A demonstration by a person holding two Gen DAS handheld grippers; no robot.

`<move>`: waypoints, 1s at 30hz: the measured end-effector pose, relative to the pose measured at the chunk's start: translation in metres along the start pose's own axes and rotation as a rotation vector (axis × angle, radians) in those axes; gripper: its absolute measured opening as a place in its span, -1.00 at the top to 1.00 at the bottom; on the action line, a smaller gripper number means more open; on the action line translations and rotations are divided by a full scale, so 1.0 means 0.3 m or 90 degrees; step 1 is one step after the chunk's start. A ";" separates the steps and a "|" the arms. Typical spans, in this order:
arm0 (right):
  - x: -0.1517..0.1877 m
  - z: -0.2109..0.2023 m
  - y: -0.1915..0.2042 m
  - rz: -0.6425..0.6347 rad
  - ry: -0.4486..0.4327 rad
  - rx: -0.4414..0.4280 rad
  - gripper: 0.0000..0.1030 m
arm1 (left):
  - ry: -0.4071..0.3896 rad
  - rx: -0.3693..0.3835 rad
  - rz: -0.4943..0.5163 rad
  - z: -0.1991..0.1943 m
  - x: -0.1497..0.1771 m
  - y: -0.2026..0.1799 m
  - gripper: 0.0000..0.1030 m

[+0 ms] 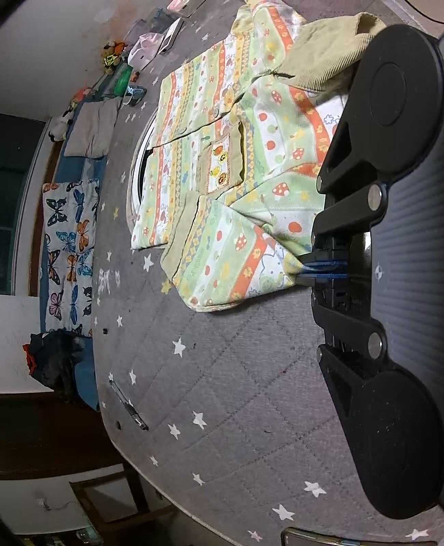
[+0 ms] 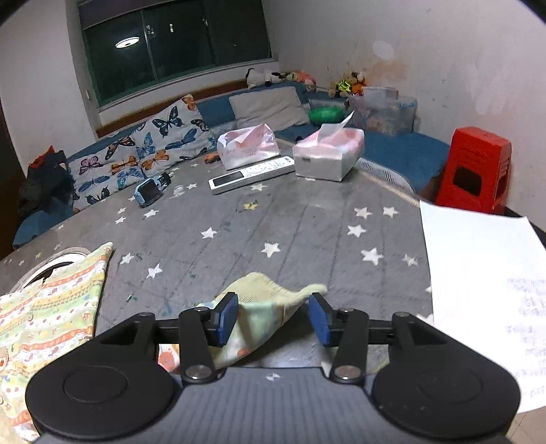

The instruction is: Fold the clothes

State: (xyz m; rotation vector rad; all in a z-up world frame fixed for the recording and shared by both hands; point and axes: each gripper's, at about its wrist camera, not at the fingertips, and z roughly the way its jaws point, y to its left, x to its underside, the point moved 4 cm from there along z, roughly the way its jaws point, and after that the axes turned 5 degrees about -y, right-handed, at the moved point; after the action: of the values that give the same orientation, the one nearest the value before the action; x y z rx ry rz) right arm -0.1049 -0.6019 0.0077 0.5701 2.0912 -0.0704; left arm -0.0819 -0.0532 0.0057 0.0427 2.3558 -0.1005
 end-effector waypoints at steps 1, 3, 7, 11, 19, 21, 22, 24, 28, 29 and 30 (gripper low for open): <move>0.000 0.000 -0.003 0.006 0.001 -0.003 0.10 | -0.002 0.003 -0.001 -0.008 0.000 0.003 0.86; 0.005 -0.003 -0.007 0.020 0.001 -0.014 0.10 | -0.005 0.010 -0.003 -0.024 -0.001 0.008 0.85; -0.017 -0.012 -0.010 0.019 -0.020 -0.010 0.10 | -0.014 0.026 0.004 -0.064 -0.013 0.007 0.81; -0.043 0.012 0.030 -0.019 -0.017 -0.037 0.10 | -0.035 0.038 0.020 -0.091 -0.043 -0.023 0.77; 0.062 0.031 0.096 -0.157 0.074 -0.067 0.09 | -0.047 0.080 0.045 -0.075 -0.076 -0.115 0.62; 0.095 0.000 0.086 -0.188 0.093 -0.060 0.07 | -0.048 0.086 0.052 -0.065 -0.082 -0.133 0.57; 0.111 -0.014 0.080 -0.201 0.105 -0.057 0.07 | -0.047 0.091 0.054 -0.057 -0.084 -0.142 0.56; 0.122 -0.036 0.072 -0.225 0.113 -0.053 0.07 | -0.043 0.104 0.059 -0.045 -0.092 -0.169 0.56; 0.089 -0.057 0.068 -0.225 0.093 -0.053 0.06 | -0.043 0.138 0.084 -0.030 -0.103 -0.256 0.49; 0.071 -0.049 0.069 -0.213 0.087 -0.058 0.06 | -0.044 0.147 0.092 -0.027 -0.104 -0.281 0.49; 0.054 -0.041 0.070 -0.202 0.080 -0.063 0.05 | -0.043 0.160 0.099 -0.024 -0.101 -0.309 0.49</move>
State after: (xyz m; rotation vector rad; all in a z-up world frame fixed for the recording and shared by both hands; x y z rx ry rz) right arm -0.1130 -0.5739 0.0051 0.1843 2.2784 -0.1150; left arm -0.0711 -0.1449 0.0378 0.3391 2.2513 -0.3161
